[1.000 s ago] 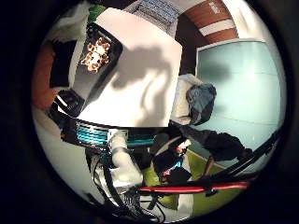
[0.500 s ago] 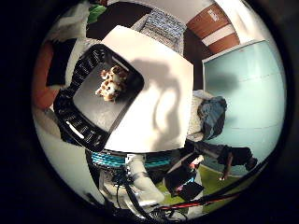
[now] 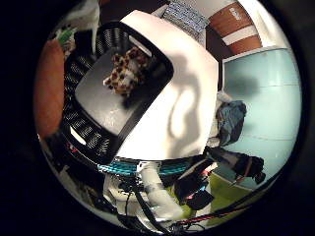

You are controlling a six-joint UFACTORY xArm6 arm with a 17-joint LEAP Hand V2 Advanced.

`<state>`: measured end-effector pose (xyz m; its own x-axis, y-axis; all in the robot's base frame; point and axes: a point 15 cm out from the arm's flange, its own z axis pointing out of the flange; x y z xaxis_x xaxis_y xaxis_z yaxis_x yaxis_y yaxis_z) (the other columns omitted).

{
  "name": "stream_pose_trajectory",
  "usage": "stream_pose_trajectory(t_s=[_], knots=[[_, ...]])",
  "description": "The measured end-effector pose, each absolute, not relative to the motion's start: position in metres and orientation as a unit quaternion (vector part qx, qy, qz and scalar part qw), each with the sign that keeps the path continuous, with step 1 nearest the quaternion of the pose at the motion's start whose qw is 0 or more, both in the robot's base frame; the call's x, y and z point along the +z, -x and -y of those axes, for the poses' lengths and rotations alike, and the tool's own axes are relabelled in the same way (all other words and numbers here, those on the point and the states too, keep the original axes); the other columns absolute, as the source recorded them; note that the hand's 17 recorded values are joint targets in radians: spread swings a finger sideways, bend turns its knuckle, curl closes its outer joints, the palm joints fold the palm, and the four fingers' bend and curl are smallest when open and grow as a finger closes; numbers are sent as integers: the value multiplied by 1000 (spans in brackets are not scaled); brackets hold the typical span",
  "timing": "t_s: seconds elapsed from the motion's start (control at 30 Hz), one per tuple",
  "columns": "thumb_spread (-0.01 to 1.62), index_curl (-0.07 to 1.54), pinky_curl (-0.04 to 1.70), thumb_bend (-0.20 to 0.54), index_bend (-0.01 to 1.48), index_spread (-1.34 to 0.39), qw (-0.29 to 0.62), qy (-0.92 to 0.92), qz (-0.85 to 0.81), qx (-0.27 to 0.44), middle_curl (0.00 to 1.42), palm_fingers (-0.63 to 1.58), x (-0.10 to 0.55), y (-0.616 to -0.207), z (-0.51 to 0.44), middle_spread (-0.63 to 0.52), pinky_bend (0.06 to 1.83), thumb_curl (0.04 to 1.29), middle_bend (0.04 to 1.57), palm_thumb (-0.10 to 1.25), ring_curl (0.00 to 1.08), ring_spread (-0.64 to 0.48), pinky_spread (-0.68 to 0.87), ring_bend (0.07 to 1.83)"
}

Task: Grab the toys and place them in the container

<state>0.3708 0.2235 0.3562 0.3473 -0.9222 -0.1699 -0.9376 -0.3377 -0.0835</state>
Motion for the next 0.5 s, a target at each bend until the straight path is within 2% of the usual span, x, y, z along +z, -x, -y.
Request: stream_pose_trajectory(t_s=[0.17, 0.3, 0.5], knots=[[1200, 404, 656, -18, 180, -472, 97, 823, -557, 51, 341, -12, 360, -372, -224, 69, 853, 442, 177, 630, 308, 226, 501, 469], [1198, 367, 591, -17, 182, -467, 111, 816, -564, 63, 314, 4, 368, -375, -221, 74, 833, 421, 174, 634, 288, 236, 557, 447], [1193, 355, 499, -16, 193, -461, 140, 807, -572, 43, 300, 93, 398, -370, -205, 60, 758, 407, 187, 654, 265, 239, 574, 410]])
